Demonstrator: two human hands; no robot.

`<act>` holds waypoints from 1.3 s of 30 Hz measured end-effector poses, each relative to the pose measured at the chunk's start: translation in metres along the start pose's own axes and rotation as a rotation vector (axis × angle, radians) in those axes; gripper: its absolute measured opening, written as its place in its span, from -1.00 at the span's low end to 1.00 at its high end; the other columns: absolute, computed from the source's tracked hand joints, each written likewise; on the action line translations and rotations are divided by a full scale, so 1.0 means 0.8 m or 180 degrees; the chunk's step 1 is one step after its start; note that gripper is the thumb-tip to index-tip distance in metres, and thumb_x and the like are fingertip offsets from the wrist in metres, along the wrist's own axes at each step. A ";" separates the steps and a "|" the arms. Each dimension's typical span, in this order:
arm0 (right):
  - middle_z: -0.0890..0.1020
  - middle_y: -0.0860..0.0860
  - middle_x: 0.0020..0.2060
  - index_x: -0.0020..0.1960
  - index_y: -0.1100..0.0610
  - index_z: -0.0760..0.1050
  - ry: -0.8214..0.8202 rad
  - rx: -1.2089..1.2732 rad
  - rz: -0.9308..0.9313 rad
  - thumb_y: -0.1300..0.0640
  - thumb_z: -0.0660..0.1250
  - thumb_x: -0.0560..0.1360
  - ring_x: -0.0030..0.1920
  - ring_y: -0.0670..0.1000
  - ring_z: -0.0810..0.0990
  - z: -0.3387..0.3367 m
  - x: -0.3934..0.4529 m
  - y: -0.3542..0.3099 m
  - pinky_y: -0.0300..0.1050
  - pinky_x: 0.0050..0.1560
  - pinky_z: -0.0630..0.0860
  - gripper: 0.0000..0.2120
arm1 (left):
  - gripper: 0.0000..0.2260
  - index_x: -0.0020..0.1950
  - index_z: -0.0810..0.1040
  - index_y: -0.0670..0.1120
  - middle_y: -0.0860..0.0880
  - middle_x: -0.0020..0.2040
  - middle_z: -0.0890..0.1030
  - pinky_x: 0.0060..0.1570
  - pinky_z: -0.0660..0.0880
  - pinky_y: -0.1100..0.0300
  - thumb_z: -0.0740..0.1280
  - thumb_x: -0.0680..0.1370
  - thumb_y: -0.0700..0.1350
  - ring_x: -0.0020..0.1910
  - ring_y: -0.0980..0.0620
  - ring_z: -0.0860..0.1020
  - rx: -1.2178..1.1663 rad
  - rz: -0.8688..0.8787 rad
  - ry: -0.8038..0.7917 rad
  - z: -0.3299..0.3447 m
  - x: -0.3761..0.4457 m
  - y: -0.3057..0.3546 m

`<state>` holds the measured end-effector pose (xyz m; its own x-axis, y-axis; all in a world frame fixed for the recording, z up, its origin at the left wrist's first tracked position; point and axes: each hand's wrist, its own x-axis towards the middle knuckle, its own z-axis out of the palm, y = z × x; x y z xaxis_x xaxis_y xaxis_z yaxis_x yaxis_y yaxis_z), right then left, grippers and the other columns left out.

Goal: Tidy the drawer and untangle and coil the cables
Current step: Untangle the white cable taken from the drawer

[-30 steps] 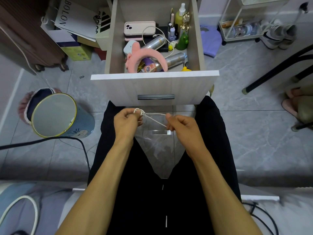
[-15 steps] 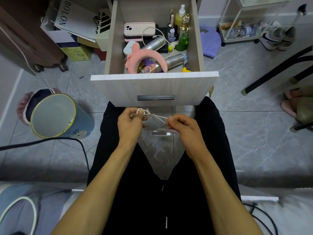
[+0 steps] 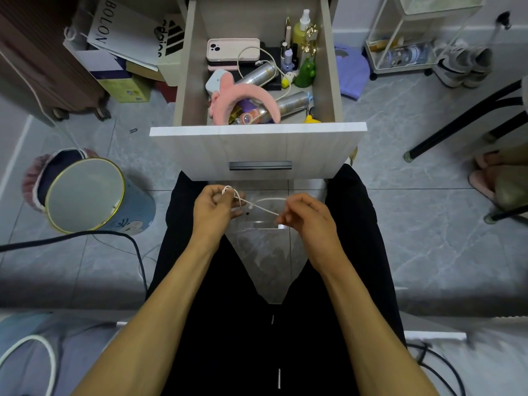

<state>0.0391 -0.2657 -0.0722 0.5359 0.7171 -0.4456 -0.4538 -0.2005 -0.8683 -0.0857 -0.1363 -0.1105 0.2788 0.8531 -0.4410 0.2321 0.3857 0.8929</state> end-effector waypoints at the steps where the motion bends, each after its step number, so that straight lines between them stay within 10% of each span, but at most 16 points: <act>1: 0.51 0.05 -0.41 -0.26 0.21 0.46 0.0211 0.0183 0.0091 0.23 0.19 0.61 -0.26 0.04 0.58 -0.002 0.002 0.002 -0.03 0.01 0.58 -0.73 | -0.93 0.00 0.50 -0.15 -0.10 -0.10 0.71 -0.16 0.60 0.13 0.26 0.63 -0.17 -0.09 -0.07 0.69 0.0024 -0.0014 -0.0040 -0.002 -0.002 0.002; 7: 0.67 0.17 -0.09 0.04 0.26 0.55 0.0444 0.0963 0.0291 0.20 0.26 0.59 0.04 0.14 0.65 -0.018 0.008 0.005 0.03 0.12 0.59 -0.85 | -0.95 -0.05 0.61 -0.09 -0.09 -0.13 0.70 -0.13 0.62 0.12 0.40 0.55 -0.13 -0.13 -0.05 0.70 0.0301 0.0190 -0.0327 -0.006 -0.017 0.025; 16: 0.67 0.22 -0.07 -0.05 0.27 0.51 0.1200 0.1113 0.0865 0.19 0.21 0.61 -0.05 0.15 0.70 -0.029 0.011 0.014 -0.02 -0.10 0.64 -0.83 | -0.96 -0.16 0.68 -0.04 -0.03 -0.29 0.69 -0.13 0.65 0.09 0.47 0.49 -0.12 -0.23 0.01 0.68 0.0714 0.0294 -0.0149 -0.009 -0.028 0.032; 21: 0.67 0.21 0.01 0.07 0.29 0.53 0.0735 0.0587 0.1279 0.15 0.25 0.59 -0.04 0.16 0.70 -0.031 0.007 0.021 -0.03 -0.12 0.64 -0.79 | -0.95 -0.15 0.68 -0.07 -0.04 -0.28 0.69 -0.09 0.65 0.04 0.48 0.48 -0.11 -0.23 -0.01 0.69 0.0629 0.0023 -0.0209 -0.002 -0.034 0.025; 29: 0.66 -0.10 0.08 0.18 0.08 0.60 -0.0343 -0.1033 -0.0304 0.22 0.32 0.56 0.11 -0.19 0.60 -0.008 -0.003 0.009 -0.32 0.12 0.52 -0.78 | -0.95 -0.07 0.68 -0.08 -0.05 -0.20 0.71 -0.11 0.62 0.15 0.46 0.50 -0.12 -0.18 -0.04 0.70 0.0524 0.0199 -0.0783 0.005 -0.052 0.056; 39: 0.69 0.12 -0.12 0.02 0.26 0.62 -0.0346 -0.0711 -0.0609 0.28 0.36 0.53 -0.08 0.03 0.67 -0.007 -0.007 0.003 -0.20 0.01 0.58 -0.89 | -0.92 -0.02 0.68 -0.11 -0.07 -0.16 0.71 -0.13 0.63 0.16 0.43 0.52 -0.14 -0.21 -0.03 0.69 0.0379 0.0005 -0.0918 0.010 -0.064 0.064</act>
<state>0.0387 -0.2737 -0.0730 0.5118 0.8207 -0.2540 -0.1778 -0.1881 -0.9659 -0.0807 -0.1632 -0.0426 0.5283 0.7123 -0.4622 0.3341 0.3260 0.8844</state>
